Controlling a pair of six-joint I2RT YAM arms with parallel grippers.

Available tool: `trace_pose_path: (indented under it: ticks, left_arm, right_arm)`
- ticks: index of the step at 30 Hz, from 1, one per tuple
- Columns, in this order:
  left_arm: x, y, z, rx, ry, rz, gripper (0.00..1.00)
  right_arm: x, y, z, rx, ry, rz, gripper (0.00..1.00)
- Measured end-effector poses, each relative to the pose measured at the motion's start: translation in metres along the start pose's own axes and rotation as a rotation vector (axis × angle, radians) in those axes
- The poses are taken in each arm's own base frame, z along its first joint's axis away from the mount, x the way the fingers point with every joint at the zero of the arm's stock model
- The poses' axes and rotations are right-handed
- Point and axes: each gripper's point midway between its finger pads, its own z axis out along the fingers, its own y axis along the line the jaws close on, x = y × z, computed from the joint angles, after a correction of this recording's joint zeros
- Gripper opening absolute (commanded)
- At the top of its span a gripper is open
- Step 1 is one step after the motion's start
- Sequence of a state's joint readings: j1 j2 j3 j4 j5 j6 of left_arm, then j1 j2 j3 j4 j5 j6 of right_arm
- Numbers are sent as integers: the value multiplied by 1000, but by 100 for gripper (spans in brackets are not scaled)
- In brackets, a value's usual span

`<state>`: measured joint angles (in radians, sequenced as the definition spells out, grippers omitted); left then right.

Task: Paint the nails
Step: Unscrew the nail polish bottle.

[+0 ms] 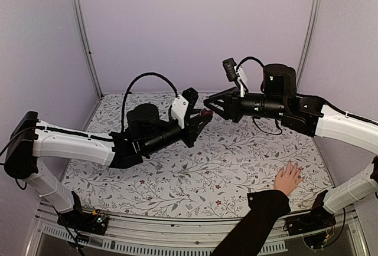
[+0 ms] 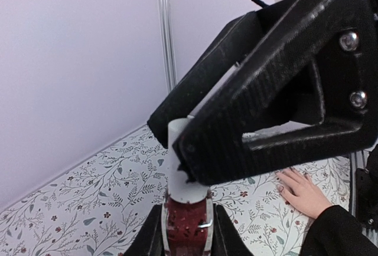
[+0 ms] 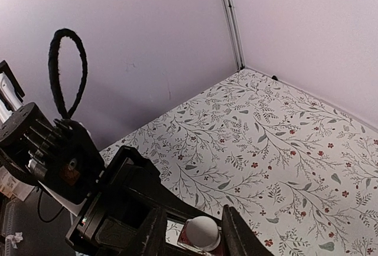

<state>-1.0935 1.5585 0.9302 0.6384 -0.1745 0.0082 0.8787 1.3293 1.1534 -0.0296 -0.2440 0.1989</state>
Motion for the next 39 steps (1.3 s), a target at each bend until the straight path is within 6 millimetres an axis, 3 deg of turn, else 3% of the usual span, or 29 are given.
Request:
trace_pose_path:
  ticks: [3, 11, 20, 29, 39]
  left_arm:
    - [0, 0, 0, -1, 0, 8, 0]
    - [0, -2, -1, -7, 0, 23, 0]
    - [-1, -9, -7, 48, -14, 23, 0]
    - [-17, -37, -31, 353, -68, -9, 0]
    - [-32, -91, -71, 769, -119, -42, 0]
  right_arm:
    - [1, 0, 1, 1, 2, 1, 36]
    - [2, -2, 2, 2, 6, 8, 11]
    - [5, 5, 2, -40, 19, -27, 4]
    - [4, 44, -14, -253, 25, -189, 0]
    - [14, 103, -47, -618, 31, -364, 0]
